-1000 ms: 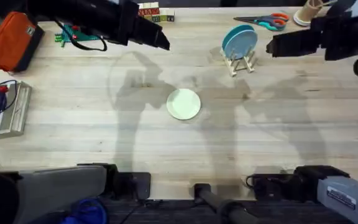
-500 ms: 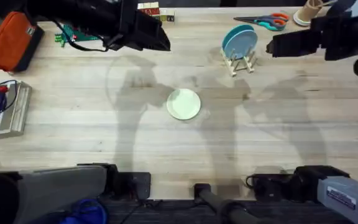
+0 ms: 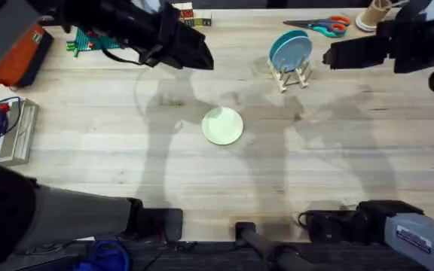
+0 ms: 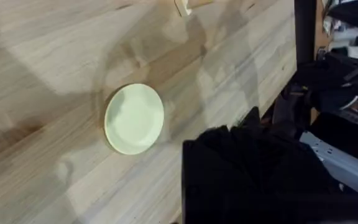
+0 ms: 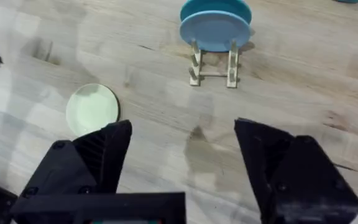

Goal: Pick up the plates from the table one by one and place each into a slot on the dish rack.

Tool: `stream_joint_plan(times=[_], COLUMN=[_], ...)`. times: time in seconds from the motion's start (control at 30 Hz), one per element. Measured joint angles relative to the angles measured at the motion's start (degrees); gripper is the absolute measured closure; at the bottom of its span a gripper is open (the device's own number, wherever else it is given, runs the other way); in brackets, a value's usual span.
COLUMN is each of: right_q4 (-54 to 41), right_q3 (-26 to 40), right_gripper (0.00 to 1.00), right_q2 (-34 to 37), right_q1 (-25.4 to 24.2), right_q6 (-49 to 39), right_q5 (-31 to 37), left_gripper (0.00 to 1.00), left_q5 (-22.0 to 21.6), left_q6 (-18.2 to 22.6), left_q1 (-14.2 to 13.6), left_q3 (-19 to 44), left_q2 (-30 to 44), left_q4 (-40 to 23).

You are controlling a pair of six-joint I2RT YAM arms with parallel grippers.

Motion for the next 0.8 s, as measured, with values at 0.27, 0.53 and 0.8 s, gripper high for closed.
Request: stream_joint_plan(times=[0.27, 0.53, 0.8], right_q4=[0.0, 0.0, 0.0], right_q3=[0.0, 0.0, 0.0], right_gripper=[0.007, 0.007, 0.007], right_q2=[0.0, 0.0, 0.0], right_q1=[0.0, 0.0, 0.0], right_q6=[0.0, 0.0, 0.0], right_q5=[0.0, 0.0, 0.0], left_gripper=[0.959, 0.958, 0.958], left_q5=[0.0, 0.0, 0.0], left_q6=[0.3, 0.3, 0.8], left_q1=[-4.3, -5.6, -5.5], left_q3=[0.0, 0.0, 0.0], left_q2=[3.6, 7.2, 8.0], left_q4=[0.2, 0.8, 0.9])
